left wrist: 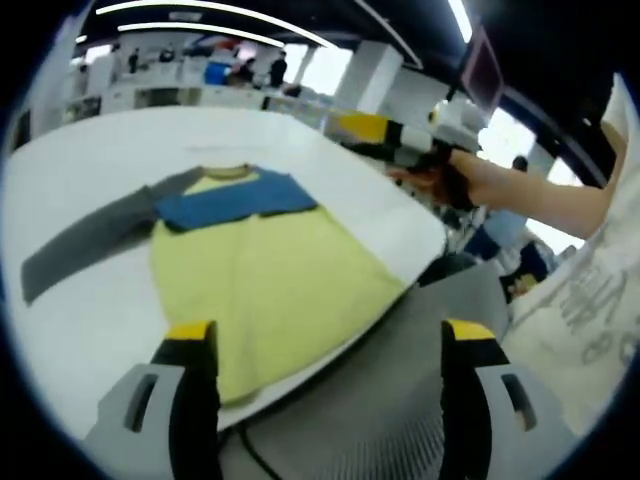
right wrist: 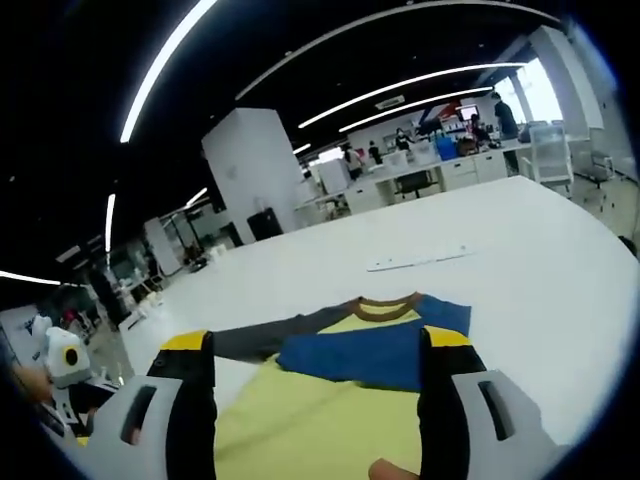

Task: Fold the garment on the visible template until the final outline fits inside the template.

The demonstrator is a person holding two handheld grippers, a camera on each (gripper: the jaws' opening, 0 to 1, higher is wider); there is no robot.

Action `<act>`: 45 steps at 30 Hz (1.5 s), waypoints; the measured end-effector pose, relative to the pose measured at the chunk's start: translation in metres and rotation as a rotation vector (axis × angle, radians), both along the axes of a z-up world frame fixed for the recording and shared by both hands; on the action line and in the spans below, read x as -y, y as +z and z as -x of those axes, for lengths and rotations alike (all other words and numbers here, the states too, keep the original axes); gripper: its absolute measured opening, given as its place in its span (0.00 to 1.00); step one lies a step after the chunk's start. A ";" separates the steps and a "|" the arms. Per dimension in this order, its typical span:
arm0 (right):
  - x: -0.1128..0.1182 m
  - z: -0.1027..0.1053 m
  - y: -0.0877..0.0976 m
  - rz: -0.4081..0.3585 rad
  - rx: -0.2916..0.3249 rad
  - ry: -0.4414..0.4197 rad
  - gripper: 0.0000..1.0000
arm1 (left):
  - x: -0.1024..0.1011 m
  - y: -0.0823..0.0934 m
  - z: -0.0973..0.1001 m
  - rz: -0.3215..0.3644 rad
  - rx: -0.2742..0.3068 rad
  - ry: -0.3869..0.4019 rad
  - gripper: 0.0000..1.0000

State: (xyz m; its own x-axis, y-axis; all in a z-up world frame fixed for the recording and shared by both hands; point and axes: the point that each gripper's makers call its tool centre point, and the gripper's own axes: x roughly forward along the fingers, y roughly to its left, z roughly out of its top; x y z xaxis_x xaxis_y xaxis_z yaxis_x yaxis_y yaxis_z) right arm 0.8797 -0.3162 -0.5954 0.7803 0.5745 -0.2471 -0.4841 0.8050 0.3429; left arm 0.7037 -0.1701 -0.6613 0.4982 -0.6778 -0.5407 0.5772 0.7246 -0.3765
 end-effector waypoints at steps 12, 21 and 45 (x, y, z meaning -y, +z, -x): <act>0.023 0.022 0.003 0.000 -0.002 -0.032 0.83 | -0.002 -0.002 0.000 -0.010 -0.006 -0.007 0.88; 0.028 0.038 0.005 -0.006 -0.002 -0.056 0.83 | -0.002 -0.004 -0.005 -0.009 -0.007 -0.005 0.88; 0.034 0.046 0.004 -0.018 -0.016 -0.084 0.83 | -0.003 -0.005 -0.008 -0.011 -0.016 -0.004 0.88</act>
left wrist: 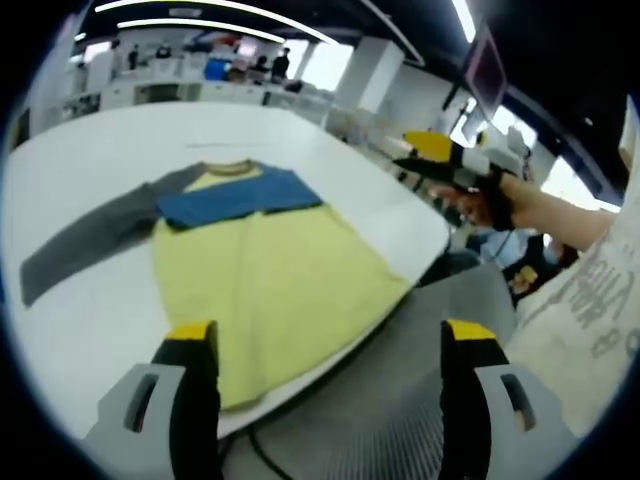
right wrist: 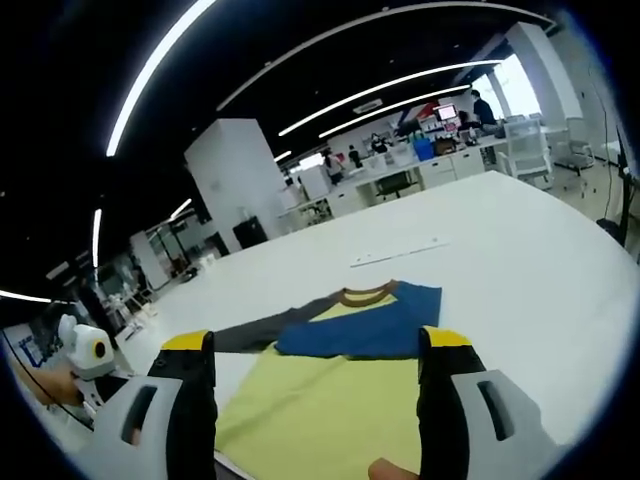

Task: Fold the garment on the visible template until the final outline fits inside the template.

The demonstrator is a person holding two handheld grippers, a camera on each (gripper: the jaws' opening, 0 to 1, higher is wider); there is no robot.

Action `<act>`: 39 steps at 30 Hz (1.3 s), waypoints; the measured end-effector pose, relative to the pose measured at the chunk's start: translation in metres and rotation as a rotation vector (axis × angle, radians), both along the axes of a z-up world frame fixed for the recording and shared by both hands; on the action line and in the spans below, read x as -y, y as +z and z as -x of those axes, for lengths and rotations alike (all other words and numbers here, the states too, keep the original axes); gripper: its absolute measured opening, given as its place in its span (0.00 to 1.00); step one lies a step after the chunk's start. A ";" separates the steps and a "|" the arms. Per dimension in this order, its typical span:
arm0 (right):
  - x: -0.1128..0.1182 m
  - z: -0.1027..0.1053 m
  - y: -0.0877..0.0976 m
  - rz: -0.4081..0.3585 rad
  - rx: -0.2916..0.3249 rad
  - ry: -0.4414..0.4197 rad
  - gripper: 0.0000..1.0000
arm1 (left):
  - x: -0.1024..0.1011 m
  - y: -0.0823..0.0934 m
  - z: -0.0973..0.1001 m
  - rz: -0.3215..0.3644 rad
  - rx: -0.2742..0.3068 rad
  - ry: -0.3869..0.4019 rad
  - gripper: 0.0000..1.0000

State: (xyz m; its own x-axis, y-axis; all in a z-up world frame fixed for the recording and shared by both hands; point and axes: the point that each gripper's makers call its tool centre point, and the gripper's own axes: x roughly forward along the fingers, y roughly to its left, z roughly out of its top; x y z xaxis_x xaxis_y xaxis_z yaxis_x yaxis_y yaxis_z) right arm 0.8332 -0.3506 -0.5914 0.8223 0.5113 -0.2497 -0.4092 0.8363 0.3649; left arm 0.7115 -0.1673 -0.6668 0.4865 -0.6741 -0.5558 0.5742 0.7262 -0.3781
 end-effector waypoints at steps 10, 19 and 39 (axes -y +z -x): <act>0.004 0.003 -0.003 -0.007 -0.011 -0.016 0.82 | -0.020 0.006 -0.012 0.041 0.009 0.070 0.88; 0.008 0.004 -0.004 -0.012 -0.014 -0.027 0.82 | -0.044 0.007 -0.023 0.023 0.018 0.118 0.88; 0.016 0.007 -0.004 -0.021 -0.013 -0.046 0.82 | -0.108 0.029 -0.079 0.415 0.019 0.535 0.84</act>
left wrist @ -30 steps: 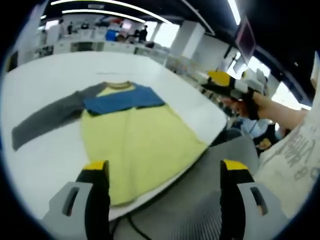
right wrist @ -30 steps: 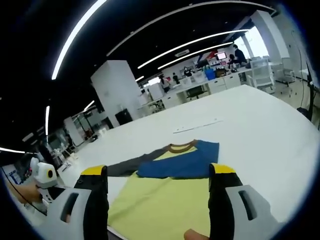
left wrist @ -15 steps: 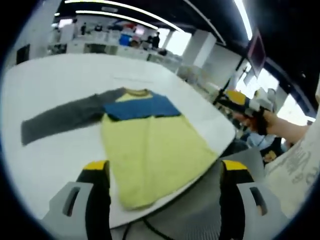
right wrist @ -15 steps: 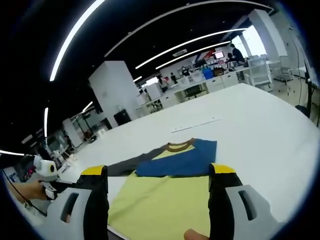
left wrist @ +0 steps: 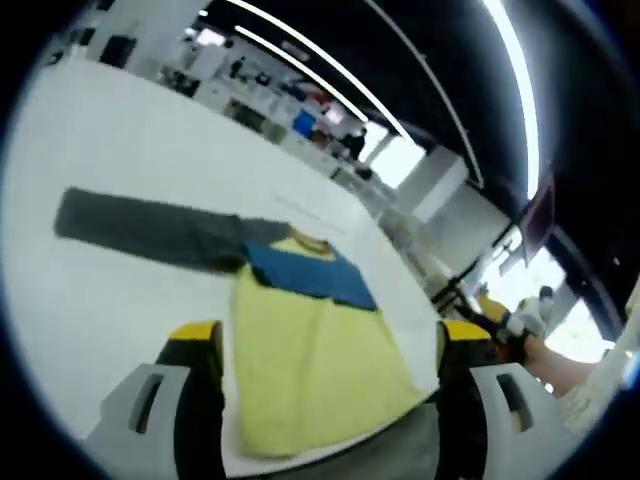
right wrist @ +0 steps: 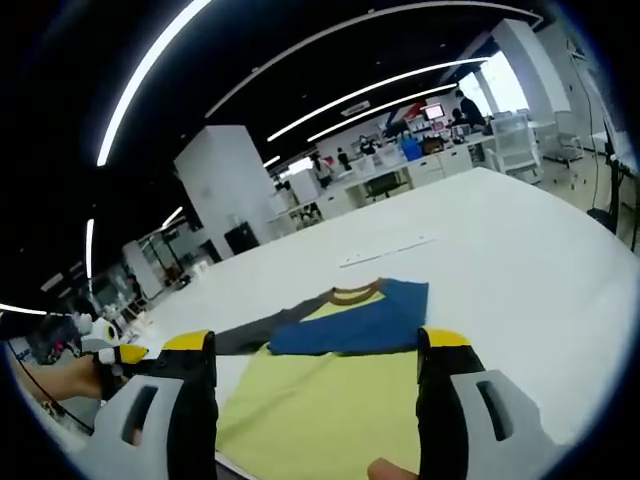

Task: Fold the garment on the visible template until the final outline fits inside the template.

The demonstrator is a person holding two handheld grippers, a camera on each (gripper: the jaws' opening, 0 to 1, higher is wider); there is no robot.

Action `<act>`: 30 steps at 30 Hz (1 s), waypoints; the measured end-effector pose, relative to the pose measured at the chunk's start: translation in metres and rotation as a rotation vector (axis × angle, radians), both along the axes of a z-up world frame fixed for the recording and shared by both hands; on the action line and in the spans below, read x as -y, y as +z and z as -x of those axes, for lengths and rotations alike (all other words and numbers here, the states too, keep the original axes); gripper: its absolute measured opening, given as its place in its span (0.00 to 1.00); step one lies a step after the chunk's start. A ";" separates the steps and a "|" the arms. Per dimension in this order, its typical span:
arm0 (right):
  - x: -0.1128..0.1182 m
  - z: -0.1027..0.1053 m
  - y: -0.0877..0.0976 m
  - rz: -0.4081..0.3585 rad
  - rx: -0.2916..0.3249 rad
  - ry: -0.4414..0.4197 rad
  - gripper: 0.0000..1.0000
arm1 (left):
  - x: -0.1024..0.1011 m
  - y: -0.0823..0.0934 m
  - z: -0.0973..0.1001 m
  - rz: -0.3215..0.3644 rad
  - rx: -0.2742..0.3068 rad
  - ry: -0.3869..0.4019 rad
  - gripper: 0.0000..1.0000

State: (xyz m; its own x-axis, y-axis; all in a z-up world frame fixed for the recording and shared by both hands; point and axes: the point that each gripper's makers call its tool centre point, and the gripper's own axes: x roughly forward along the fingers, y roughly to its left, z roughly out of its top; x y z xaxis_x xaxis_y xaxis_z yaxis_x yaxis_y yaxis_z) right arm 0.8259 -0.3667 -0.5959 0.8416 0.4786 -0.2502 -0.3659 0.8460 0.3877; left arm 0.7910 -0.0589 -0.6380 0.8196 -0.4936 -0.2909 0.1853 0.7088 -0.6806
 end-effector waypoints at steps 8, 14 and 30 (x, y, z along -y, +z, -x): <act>0.000 0.001 -0.002 0.001 -0.002 0.001 0.82 | -0.038 -0.008 -0.012 0.177 -0.035 0.217 0.84; 0.001 0.000 -0.003 0.002 -0.006 0.001 0.82 | -0.079 -0.019 -0.019 0.217 -0.057 0.375 0.84; -0.003 0.001 -0.001 0.002 -0.014 0.019 0.82 | -0.172 -0.050 -0.043 0.219 -0.098 0.608 0.86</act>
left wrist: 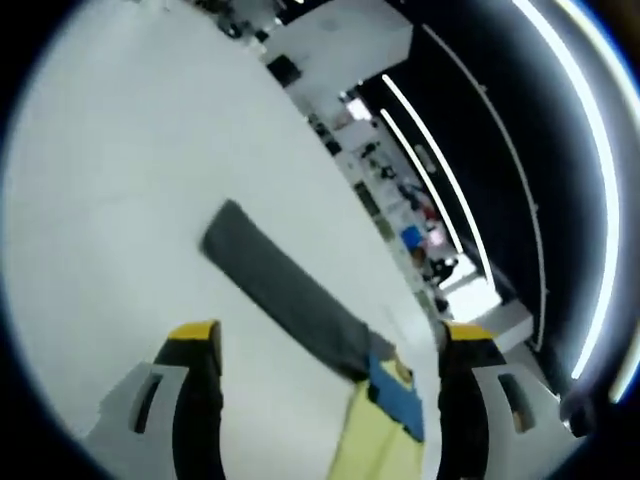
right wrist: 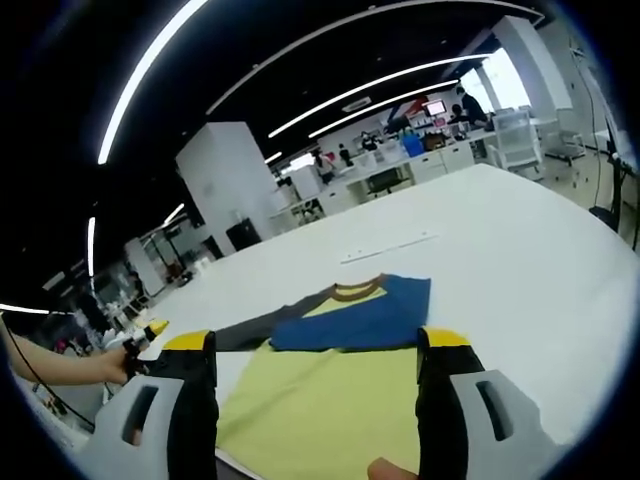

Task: Fold the garment on the visible template until the final outline fits inside the template.

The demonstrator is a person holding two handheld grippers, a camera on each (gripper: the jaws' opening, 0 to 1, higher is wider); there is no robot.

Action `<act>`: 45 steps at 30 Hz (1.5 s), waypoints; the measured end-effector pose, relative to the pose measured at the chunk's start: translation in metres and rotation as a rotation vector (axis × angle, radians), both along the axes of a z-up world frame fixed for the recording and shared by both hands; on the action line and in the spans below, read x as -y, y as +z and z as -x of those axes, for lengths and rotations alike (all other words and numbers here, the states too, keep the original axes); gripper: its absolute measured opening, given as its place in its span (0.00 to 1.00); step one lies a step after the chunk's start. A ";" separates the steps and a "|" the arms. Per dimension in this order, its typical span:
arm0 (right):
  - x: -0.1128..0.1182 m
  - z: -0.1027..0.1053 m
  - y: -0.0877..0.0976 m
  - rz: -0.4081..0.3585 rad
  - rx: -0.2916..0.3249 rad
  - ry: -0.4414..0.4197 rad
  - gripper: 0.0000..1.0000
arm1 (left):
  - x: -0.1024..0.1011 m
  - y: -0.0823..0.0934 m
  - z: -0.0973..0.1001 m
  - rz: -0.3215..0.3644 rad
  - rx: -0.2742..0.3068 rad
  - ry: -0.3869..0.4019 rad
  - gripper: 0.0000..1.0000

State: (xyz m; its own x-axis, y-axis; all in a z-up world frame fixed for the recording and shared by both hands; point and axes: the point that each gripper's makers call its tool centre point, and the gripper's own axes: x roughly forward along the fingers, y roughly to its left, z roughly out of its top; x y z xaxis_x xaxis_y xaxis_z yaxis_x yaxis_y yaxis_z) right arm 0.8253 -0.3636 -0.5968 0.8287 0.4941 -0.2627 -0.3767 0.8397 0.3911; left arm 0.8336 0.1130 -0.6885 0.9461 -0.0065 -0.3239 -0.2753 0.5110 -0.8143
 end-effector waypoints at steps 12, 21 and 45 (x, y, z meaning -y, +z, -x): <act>0.001 0.003 0.000 -0.015 -0.014 0.020 0.81 | -0.038 -0.025 -0.028 -0.034 -0.046 0.019 0.85; 0.000 0.009 -0.003 -0.017 -0.029 0.031 0.81 | -0.052 -0.042 -0.040 -0.124 -0.088 0.007 0.86; -0.006 0.011 -0.004 -0.011 -0.044 0.051 0.81 | -0.057 -0.050 -0.062 -0.220 -0.108 0.011 0.75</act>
